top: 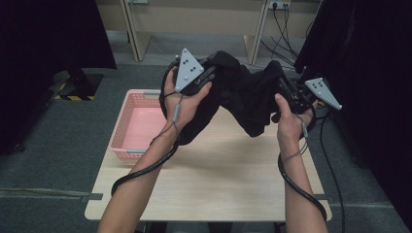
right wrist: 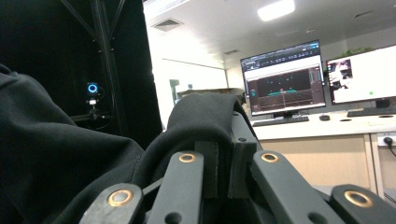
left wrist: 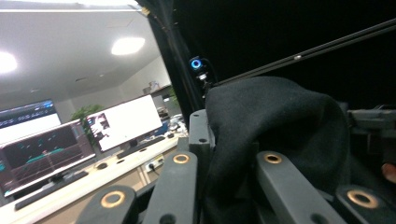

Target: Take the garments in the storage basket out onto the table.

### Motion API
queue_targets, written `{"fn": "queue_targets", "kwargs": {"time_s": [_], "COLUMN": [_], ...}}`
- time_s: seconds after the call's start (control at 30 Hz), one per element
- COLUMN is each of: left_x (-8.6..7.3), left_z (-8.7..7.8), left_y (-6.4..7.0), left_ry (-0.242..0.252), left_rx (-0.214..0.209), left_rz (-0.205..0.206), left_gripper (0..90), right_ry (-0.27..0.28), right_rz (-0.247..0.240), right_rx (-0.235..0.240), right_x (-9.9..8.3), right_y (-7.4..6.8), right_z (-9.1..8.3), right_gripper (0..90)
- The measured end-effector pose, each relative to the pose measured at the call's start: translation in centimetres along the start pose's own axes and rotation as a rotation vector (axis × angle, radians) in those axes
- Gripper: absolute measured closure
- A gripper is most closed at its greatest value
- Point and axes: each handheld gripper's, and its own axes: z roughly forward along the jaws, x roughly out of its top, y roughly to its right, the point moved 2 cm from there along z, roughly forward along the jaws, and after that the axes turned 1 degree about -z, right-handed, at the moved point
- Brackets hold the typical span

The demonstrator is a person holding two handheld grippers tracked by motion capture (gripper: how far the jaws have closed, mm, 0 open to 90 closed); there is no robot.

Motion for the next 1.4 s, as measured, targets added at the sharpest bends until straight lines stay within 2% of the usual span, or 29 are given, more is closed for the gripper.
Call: {"fn": "queue_targets", "kwargs": {"time_s": [0.03, 0.13, 0.3, 0.47, 0.53, 0.73, 0.93, 1.1, 1.2, 1.23, 1.33, 1.37, 1.4], "left_x": [0.3, 0.5, 0.4, 0.3, 0.1, 0.2, 0.3, 0.3, 0.2, 0.3, 0.3, 0.3, 0.3], "left_z": [0.5, 1.0, 2.0, 2.6, 2.9, 3.7, 5.1, 5.7, 6.1, 6.8, 6.8, 7.3, 7.3], "left_y": [0.7, 1.4, 2.9, 3.7, 4.3, 5.1, 6.6, 7.1, 7.3, 8.0, 8.0, 8.7, 8.7], "left_ry": [0.0, 0.006, 0.01, 0.015, 0.019, 0.016, 0.015, 0.011, 0.013, 0.012, 0.012, 0.011, 0.011], "left_rx": [-0.018, -0.039, -0.08, -0.101, -0.11, -0.124, -0.151, -0.161, -0.164, -0.176, -0.176, -0.188, -0.188], "left_rz": [0.006, -0.001, -0.015, -0.033, -0.042, -0.044, -0.047, -0.056, -0.074, -0.085, -0.085, -0.086, -0.086], "left_gripper": [82.6, 82.5, 82.4, 82.4, 82.3, 82.1, 81.9, 81.7, 81.7, 81.7, 81.7, 81.7, 81.7], "right_ry": [-0.006, -0.01, -0.012, -0.019, -0.028, -0.039, -0.04, -0.048, -0.05, -0.049, -0.052, -0.052, -0.052], "right_rz": [-0.004, -0.009, 0.007, 0.009, -0.012, -0.034, -0.044, -0.062, -0.063, -0.066, -0.066, -0.066, -0.066], "right_rx": [-0.005, -0.014, -0.044, -0.059, -0.065, -0.075, -0.086, -0.102, -0.105, -0.108, -0.116, -0.116, -0.116], "right_x": [-0.1, -0.2, -0.7, -1.0, -1.1, -0.9, -0.5, -0.3, -0.2, -0.2, -0.1, -0.1, -0.1], "right_y": [0.2, 0.4, 1.6, 2.2, 2.2, 2.4, 2.7, 3.1, 3.2, 3.4, 3.6, 3.6, 3.6], "right_z": [-0.3, -0.7, -1.7, -2.4, -2.7, -3.2, -3.7, -4.1, -4.2, -4.4, -4.7, -4.7, -4.7], "right_gripper": [85.8, 85.7, 85.4, 85.3, 85.2, 84.8, 84.5, 84.2, 84.1, 84.1, 84.0, 84.0, 84.0]}}
